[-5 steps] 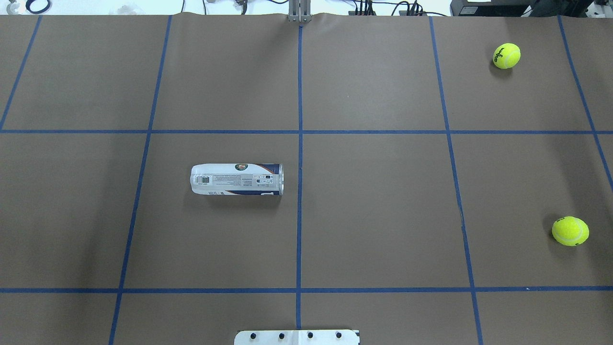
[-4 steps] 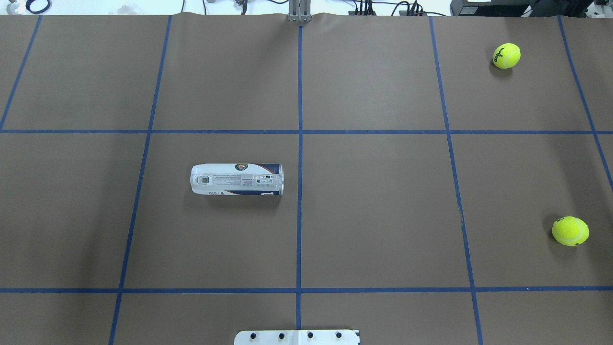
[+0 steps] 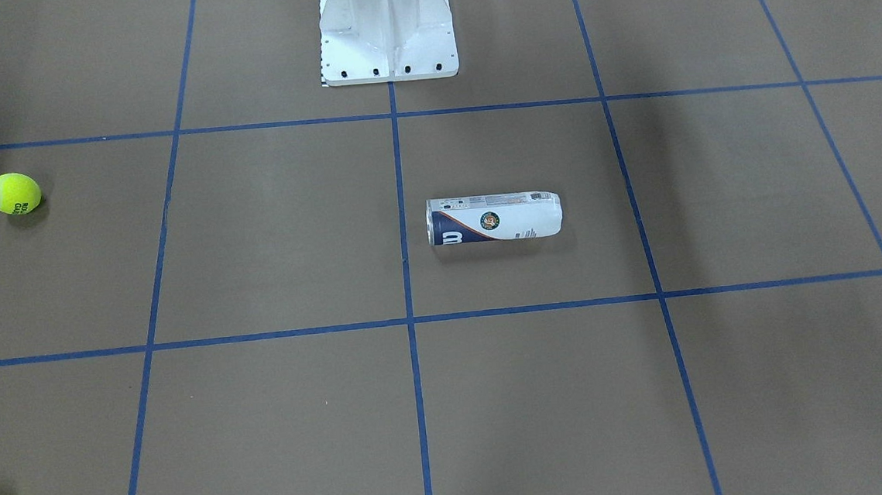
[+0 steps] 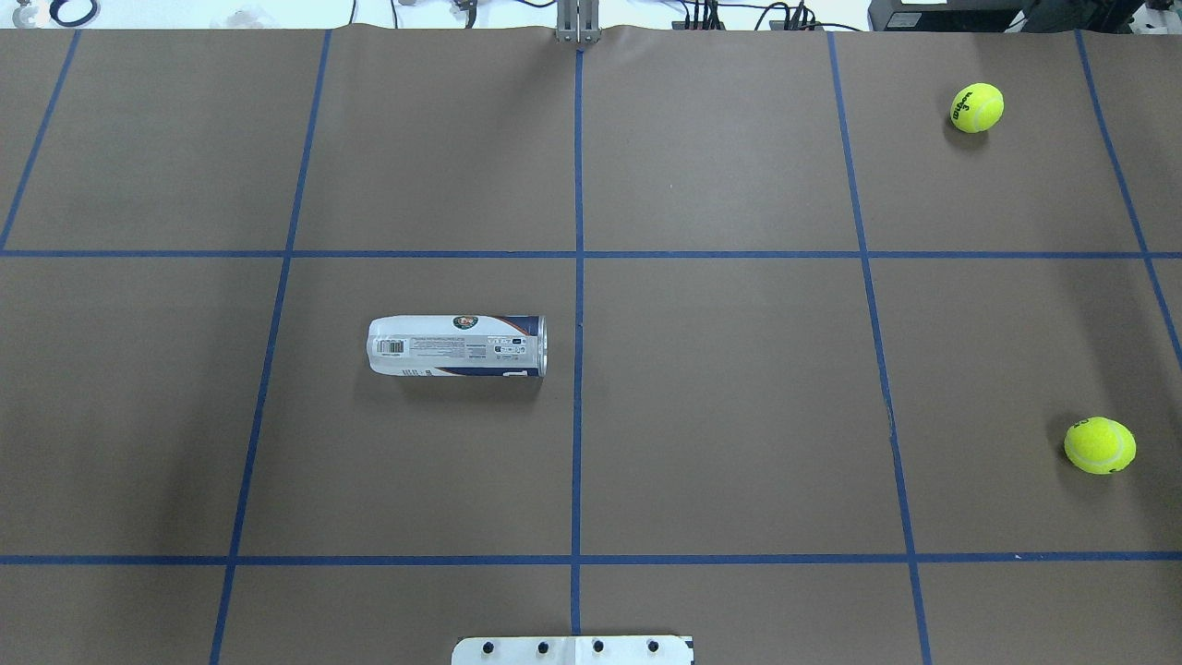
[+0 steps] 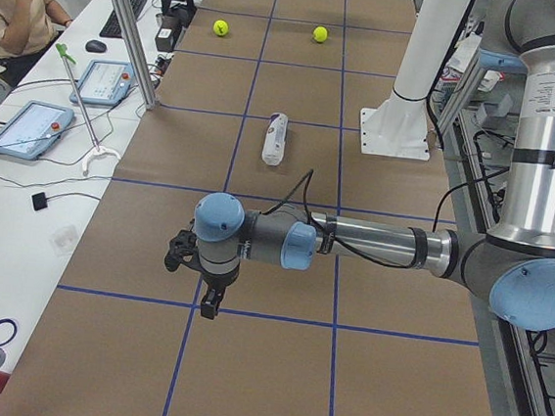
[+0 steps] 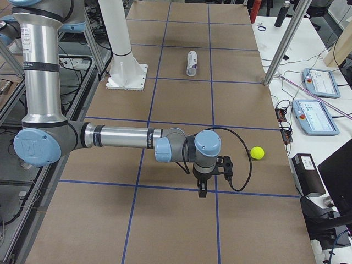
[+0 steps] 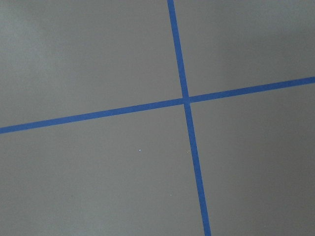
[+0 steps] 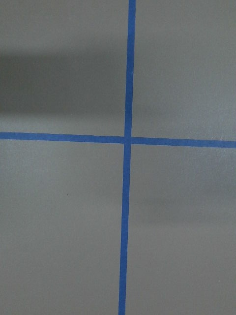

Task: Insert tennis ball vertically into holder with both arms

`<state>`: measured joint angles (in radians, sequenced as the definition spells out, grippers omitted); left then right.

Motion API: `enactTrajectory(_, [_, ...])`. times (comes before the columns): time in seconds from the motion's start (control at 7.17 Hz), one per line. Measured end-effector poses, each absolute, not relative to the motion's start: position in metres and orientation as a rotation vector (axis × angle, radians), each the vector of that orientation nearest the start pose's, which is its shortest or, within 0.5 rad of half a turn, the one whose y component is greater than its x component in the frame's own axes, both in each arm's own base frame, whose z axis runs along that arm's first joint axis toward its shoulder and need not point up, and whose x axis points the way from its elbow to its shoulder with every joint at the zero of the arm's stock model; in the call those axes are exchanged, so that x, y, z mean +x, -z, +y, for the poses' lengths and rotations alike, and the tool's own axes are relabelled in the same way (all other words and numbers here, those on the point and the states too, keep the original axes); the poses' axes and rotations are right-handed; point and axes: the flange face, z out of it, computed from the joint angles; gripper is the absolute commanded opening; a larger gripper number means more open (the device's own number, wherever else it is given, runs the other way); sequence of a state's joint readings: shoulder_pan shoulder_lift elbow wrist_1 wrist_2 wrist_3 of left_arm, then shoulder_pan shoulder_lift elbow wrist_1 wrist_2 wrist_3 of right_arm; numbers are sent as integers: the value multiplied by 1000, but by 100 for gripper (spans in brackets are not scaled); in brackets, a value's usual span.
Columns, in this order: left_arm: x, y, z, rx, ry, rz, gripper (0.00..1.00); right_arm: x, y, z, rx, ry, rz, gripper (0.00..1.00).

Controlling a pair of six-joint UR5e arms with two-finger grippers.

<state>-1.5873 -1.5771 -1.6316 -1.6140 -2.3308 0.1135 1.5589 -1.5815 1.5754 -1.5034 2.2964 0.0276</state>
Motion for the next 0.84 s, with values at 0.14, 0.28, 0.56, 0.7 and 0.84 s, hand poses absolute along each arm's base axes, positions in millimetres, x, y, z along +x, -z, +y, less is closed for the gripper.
enactTrajectory(0.14, [-73,-609,-513,172,-139,752,100,61,-658,-493,44,7,-727,100])
enactTrajectory(0.28, [-70,-598,-525,187,-151,751,100,61,-658,-492,44,8,-727,100])
enactTrajectory(0.56, [-59,-578,-543,219,-179,757,99,61,-658,-492,43,7,-728,100])
enactTrajectory(0.7, [-49,-555,-557,259,-203,766,99,61,-659,-492,41,7,-728,100])
enactTrajectory(0.84, [-25,-524,-577,320,-273,770,99,61,-659,-492,40,6,-729,100])
